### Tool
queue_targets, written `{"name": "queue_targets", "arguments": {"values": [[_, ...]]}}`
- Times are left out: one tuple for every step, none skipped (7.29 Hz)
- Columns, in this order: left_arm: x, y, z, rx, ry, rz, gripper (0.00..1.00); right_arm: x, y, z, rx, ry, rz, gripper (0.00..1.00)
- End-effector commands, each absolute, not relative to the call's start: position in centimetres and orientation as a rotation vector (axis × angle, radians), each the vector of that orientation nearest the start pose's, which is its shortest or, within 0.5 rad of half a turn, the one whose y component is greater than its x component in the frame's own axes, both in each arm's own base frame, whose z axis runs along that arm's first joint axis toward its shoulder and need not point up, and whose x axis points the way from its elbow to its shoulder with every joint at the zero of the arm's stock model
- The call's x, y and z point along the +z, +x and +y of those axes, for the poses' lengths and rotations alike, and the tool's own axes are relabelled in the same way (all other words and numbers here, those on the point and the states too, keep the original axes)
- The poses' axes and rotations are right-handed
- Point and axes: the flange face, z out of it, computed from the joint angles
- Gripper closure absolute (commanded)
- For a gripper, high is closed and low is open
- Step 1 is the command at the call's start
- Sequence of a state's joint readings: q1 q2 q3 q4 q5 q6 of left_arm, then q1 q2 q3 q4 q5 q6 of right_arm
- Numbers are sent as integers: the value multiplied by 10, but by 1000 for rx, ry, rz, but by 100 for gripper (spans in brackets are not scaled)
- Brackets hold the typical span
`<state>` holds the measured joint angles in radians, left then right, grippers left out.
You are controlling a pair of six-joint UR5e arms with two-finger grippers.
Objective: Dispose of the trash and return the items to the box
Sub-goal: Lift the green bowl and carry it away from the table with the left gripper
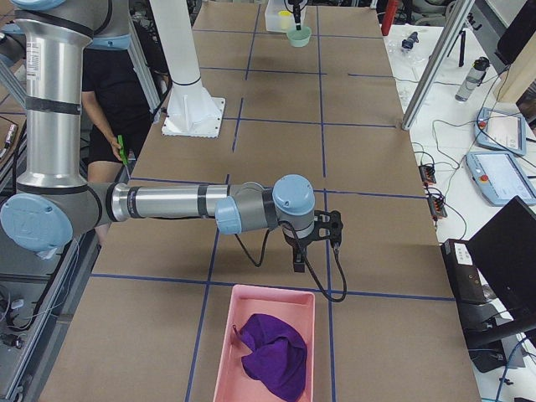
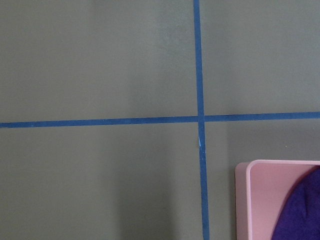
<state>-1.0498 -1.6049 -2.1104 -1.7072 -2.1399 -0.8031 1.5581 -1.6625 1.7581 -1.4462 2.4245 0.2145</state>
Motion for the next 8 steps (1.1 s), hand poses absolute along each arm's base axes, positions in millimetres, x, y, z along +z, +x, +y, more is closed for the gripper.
{"name": "queue_targets", "arguments": {"values": [[433,83,-480,10,235,822,100,581,52,-470,89,77,-881,0],[475,44,-486,50,225,826,100,584,52,-469,70,81,-880,0],[515,0,-493,68,230,825,100,587,53,-466,57,82,-878,0],[559,-37,-491,82,230,796,100,588,53,-465,57,81,-878,0],[607,-84,-483,103,240,762,100,589,53,-465,58,80,-877,0],[661,-132,-468,97,228,731,100,590,53,-464,59,79,-870,0],[703,-156,-455,118,204,674,100,591,54,-463,61,80,-869,0],[728,-161,-448,119,159,627,100,592,54,-462,61,76,-867,0]]}}
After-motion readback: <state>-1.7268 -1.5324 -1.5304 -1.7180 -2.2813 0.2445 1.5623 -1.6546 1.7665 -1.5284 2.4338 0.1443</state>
